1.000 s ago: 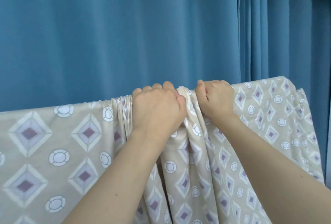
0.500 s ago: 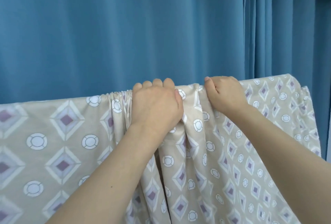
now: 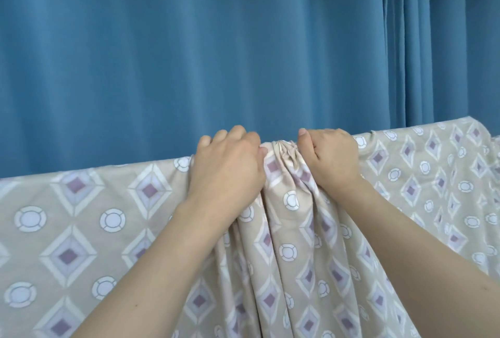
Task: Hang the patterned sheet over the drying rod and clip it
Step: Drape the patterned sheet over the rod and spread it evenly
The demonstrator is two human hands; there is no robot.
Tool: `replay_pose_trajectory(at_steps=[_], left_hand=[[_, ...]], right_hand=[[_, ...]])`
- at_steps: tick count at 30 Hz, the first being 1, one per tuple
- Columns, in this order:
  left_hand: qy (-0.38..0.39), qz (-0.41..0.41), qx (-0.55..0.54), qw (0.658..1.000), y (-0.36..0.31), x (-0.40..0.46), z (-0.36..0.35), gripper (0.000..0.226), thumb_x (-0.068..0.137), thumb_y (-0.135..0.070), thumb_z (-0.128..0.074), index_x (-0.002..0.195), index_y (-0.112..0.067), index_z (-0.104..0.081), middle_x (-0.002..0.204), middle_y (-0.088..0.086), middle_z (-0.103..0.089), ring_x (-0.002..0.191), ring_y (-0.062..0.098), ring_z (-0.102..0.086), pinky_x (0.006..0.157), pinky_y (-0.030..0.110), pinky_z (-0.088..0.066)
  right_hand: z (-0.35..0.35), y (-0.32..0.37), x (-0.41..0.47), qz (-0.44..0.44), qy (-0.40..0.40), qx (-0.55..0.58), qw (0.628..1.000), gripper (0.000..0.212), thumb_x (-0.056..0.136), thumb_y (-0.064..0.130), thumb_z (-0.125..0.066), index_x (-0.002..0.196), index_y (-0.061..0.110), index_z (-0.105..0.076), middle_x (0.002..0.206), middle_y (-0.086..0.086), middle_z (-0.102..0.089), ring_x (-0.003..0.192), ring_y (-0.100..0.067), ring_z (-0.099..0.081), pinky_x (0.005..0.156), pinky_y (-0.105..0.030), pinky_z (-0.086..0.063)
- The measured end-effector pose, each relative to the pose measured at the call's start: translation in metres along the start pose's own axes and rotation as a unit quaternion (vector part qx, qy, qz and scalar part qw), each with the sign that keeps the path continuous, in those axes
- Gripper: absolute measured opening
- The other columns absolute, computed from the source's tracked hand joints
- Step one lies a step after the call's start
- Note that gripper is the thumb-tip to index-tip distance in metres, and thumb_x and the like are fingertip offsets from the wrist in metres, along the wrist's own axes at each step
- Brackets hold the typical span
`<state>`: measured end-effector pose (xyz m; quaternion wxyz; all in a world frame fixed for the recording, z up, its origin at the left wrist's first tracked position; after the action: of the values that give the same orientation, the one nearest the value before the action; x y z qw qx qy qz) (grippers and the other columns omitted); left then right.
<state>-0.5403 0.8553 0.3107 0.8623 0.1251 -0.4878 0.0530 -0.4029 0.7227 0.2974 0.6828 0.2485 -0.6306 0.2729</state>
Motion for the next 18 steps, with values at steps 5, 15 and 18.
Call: replay_pose_trajectory(at_steps=[5,15,18], left_hand=[[-0.012,0.048,-0.057,0.997,0.015,0.020,0.007,0.024,0.100,-0.025,-0.039,0.098,-0.017,-0.061,0.101,0.001,-0.059,0.098,0.027,-0.055,0.081,0.036,-0.031],[-0.073,0.229,-0.076,0.968,0.069,0.012,0.027,0.020,0.094,-0.014,-0.039,0.086,-0.007,-0.055,0.099,0.017,-0.061,0.083,0.036,-0.050,0.070,0.040,-0.036],[-0.166,0.264,-0.086,0.946,0.084,0.004,0.038,0.024,0.097,-0.016,-0.035,0.095,-0.004,-0.056,0.104,0.020,-0.057,0.095,0.042,-0.053,0.078,0.047,-0.041]], right_hand=[[-0.008,-0.001,0.000,-0.007,-0.005,-0.010,1.000,0.044,0.093,0.026,-0.030,0.050,0.016,-0.027,0.043,0.005,-0.021,0.041,-0.025,-0.028,0.055,-0.028,-0.021],[-0.013,0.001,0.003,-0.036,0.015,-0.014,0.999,0.045,0.090,0.028,-0.028,0.047,0.015,-0.032,0.041,0.003,-0.028,0.042,-0.028,-0.032,0.056,-0.030,-0.026],[-0.016,0.007,0.003,-0.044,0.010,-0.008,0.999,0.043,0.090,0.027,-0.028,0.048,0.015,-0.027,0.040,0.001,-0.026,0.041,-0.028,-0.029,0.053,-0.030,-0.030]])
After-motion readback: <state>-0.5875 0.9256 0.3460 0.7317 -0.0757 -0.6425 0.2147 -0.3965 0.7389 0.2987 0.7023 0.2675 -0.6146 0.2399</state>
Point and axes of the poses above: each hand's wrist, its own x-axis towards the middle knuckle, its own z-axis out of the back of the hand, y = z × x, the point moved 2 cm from there along x, towards the middle knuckle
